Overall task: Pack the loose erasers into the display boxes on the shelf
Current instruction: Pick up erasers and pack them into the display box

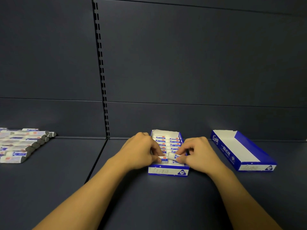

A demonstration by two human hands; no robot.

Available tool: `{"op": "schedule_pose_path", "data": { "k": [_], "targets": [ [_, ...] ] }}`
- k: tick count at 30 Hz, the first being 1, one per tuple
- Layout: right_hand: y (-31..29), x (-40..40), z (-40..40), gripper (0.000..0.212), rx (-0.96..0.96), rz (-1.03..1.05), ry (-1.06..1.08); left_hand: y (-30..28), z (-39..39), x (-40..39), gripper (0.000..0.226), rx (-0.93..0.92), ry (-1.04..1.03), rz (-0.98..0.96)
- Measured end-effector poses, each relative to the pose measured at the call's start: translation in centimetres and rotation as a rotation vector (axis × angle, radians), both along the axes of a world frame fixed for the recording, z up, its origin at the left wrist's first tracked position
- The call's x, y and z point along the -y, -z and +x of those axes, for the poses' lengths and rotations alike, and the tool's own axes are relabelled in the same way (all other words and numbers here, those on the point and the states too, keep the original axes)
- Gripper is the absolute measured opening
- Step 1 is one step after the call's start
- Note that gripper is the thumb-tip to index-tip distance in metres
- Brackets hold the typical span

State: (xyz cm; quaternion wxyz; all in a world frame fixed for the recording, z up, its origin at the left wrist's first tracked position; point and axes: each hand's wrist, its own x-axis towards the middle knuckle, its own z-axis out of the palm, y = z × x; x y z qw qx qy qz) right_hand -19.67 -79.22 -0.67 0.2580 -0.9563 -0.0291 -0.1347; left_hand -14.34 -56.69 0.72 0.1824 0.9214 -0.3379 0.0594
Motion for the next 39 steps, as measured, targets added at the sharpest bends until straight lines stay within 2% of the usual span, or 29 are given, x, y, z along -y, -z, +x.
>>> {"op": "schedule_pose_path", "data": {
  "k": [5, 21, 31, 36, 39],
  "targets": [
    [-0.2, -0.1, -0.5, 0.018, -0.018, 0.012, -0.026, 0.0, -0.4, 0.0, 0.024, 0.016, 0.001, 0.013],
    [-1.0, -0.4, -0.8, 0.031, -0.097, -0.068, -0.070, -0.3, -0.2, 0.4, 0.023, -0.179, 0.049, 0.009],
    [-1.0, -0.3, -0.8, 0.024, -0.160, -0.060, -0.074, -0.1, -0.2, 0.7, 0.020, -0.203, 0.008, -0.015],
    [-1.2, -0.3, -0.6, 0.009, -0.171, -0.018, -0.067, -0.2, -0.2, 0.5, 0.013, -0.212, 0.008, -0.040],
    [-1.3, -0.3, -0.6, 0.011, -0.207, -0.024, -0.098, -0.2, -0.2, 0.5, 0.011, -0.225, 0.010, -0.056]
  ]
}}
